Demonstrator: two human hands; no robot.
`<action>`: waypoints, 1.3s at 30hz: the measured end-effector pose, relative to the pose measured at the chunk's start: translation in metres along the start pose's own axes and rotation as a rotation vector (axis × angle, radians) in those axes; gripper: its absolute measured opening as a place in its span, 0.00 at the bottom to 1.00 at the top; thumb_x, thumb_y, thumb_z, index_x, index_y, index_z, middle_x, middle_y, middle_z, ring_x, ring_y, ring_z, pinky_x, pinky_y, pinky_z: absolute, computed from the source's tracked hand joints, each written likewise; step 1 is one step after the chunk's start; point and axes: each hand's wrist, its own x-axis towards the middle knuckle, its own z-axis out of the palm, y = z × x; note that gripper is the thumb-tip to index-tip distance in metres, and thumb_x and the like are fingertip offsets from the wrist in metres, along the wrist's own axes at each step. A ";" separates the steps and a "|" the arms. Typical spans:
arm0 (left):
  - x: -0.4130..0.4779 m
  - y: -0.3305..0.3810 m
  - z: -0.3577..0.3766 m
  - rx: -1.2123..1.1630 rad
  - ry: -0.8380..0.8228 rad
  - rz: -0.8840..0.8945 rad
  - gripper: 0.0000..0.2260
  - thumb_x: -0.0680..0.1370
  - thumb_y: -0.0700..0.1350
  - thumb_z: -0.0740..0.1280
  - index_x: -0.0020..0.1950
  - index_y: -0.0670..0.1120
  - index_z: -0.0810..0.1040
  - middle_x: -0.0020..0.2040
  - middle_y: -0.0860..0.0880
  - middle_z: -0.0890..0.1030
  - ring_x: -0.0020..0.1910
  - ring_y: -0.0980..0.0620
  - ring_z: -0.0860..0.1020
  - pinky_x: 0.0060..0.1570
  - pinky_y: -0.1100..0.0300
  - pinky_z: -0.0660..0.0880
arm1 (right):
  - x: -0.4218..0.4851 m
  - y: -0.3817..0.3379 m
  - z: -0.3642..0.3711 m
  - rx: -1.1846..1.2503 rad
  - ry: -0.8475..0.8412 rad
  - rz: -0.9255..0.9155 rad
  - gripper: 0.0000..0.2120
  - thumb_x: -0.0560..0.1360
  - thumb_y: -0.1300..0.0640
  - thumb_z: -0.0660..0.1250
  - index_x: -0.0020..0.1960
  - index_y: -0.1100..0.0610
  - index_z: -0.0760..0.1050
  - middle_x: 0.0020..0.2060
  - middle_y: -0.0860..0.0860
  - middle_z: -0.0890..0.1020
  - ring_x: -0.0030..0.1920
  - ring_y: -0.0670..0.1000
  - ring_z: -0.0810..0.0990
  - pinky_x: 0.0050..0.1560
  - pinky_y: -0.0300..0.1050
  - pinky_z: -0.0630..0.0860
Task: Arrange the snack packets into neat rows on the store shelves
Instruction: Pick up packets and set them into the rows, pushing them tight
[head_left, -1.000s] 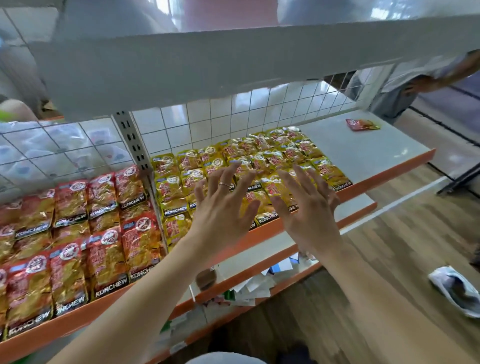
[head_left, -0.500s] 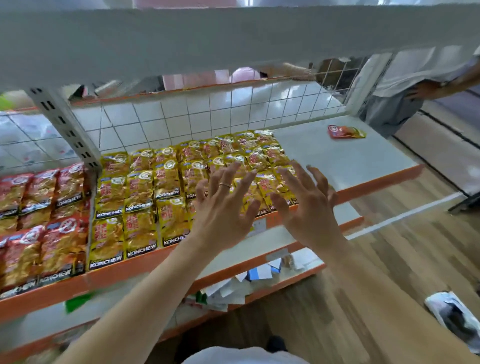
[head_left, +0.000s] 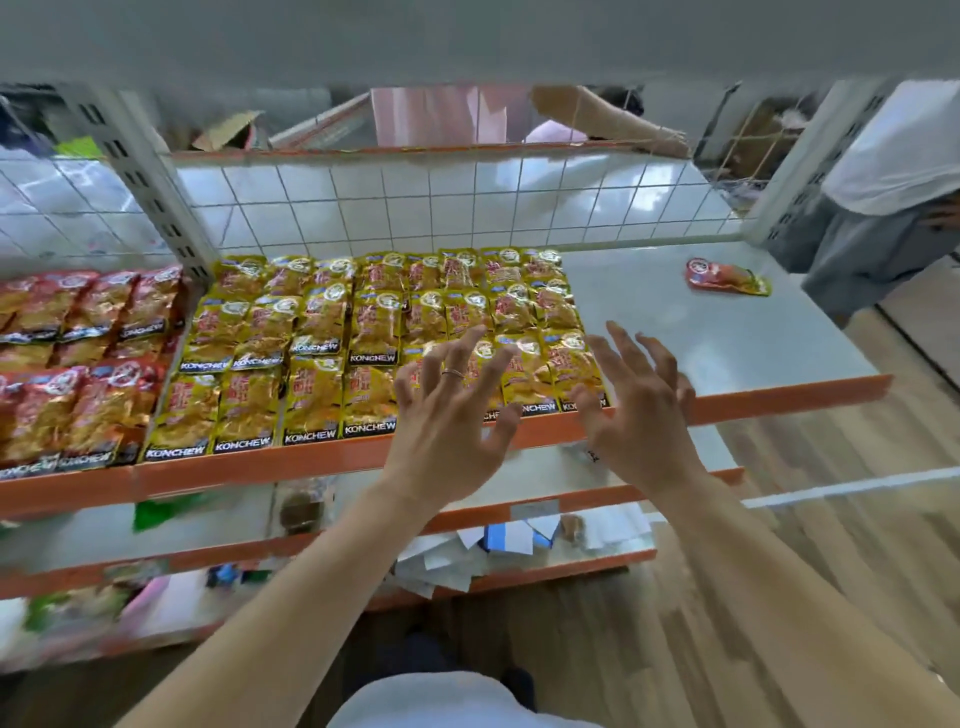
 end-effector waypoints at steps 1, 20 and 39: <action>0.004 -0.002 0.000 0.001 0.002 -0.008 0.27 0.79 0.61 0.53 0.76 0.55 0.66 0.79 0.48 0.61 0.75 0.44 0.61 0.67 0.38 0.61 | 0.005 0.003 0.001 -0.003 -0.005 0.004 0.28 0.75 0.45 0.59 0.75 0.48 0.68 0.77 0.49 0.66 0.77 0.55 0.58 0.70 0.64 0.56; 0.104 0.050 0.051 -0.043 -0.068 0.071 0.27 0.79 0.61 0.53 0.78 0.57 0.61 0.80 0.49 0.57 0.77 0.44 0.55 0.70 0.38 0.56 | 0.078 0.112 -0.018 -0.210 -0.040 0.088 0.28 0.78 0.43 0.61 0.76 0.50 0.66 0.76 0.52 0.68 0.75 0.57 0.62 0.70 0.65 0.58; 0.136 0.124 0.090 0.046 -0.123 -0.162 0.29 0.79 0.62 0.48 0.80 0.58 0.56 0.81 0.51 0.51 0.78 0.47 0.51 0.70 0.40 0.53 | 0.224 0.278 -0.018 -0.415 -0.341 0.033 0.21 0.81 0.50 0.59 0.73 0.52 0.68 0.69 0.56 0.73 0.67 0.62 0.69 0.63 0.59 0.64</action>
